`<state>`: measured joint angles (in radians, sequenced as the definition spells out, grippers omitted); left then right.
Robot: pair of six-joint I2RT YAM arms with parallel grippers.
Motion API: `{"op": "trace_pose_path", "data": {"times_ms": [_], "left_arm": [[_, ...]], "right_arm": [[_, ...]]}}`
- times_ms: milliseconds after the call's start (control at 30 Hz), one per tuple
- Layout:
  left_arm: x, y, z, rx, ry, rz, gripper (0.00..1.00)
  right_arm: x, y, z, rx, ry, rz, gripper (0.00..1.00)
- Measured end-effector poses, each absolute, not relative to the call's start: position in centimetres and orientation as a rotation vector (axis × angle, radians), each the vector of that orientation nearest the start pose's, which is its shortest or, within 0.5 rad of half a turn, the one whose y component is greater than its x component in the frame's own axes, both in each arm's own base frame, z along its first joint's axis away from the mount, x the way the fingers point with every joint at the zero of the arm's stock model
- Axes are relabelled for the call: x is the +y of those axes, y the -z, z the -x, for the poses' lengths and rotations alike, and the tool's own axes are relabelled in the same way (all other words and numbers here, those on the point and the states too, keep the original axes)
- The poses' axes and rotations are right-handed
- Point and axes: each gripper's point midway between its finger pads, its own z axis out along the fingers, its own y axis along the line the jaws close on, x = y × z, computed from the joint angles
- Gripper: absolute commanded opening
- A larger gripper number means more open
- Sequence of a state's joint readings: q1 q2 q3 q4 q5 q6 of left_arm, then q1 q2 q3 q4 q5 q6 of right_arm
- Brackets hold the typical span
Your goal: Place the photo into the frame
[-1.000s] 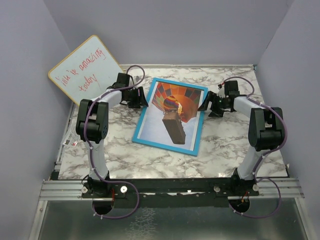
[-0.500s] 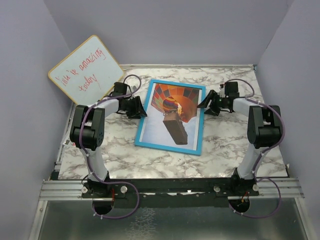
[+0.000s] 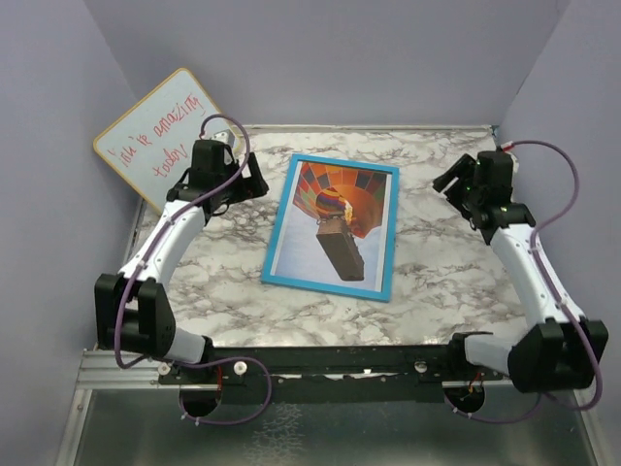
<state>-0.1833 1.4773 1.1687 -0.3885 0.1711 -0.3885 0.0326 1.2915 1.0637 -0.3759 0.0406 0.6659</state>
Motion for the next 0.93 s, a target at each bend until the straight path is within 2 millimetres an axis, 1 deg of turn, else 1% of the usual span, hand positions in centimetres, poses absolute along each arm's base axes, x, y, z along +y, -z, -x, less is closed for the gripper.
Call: {"op": "trace_pose_path", "data": {"times_ms": [100,133,200,233,300,400,500,600,700,833,933], "left_arm": [[-10.8,-20.1,-39.1,2.219,0.439,0.159,0.99],[-10.3,-21.6,-38.8,2.178,0.416,0.165,0.99],[-9.5,-23.4,-38.4,2.122,0.380,0.180,0.99],[-8.9,-24.8,-37.8,2.078,0.363,0.190,0.99],[-8.1,-26.6,-36.8,2.015,0.338,0.207,0.99],[-6.8,-28.8,-35.0,1.927,0.308,0.234,0.99],[-6.0,-30.2,-33.7,1.866,0.290,0.251,0.99],[-5.1,-31.0,-32.2,1.813,0.264,0.263,0.99],[-4.4,-31.8,-31.1,1.773,0.241,0.264,0.99],[-3.7,-33.2,-29.9,1.718,0.221,0.263,0.99],[-3.5,-33.4,-29.6,1.712,0.215,0.263,0.99]], "right_arm": [[1.0,-22.5,-35.6,1.989,-0.258,-0.767,0.70],[0.3,-23.2,-34.3,1.956,-0.227,-0.788,0.70],[-0.8,-24.6,-32.2,1.896,-0.186,-0.812,0.70],[-1.2,-25.4,-31.2,1.865,-0.171,-0.822,0.70],[-2.1,-26.8,-29.3,1.800,-0.149,-0.839,0.70],[-3.2,-28.9,-26.7,1.709,-0.124,-0.858,0.70],[-4.2,-30.2,-24.4,1.645,-0.091,-0.881,0.70],[-5.1,-31.5,-22.8,1.596,-0.059,-0.903,0.69],[-5.7,-32.5,-21.7,1.563,-0.036,-0.919,0.69],[-6.0,-33.3,-21.0,1.544,-0.028,-0.926,0.69],[-6.0,-33.8,-20.8,1.542,-0.029,-0.926,0.69]]}}
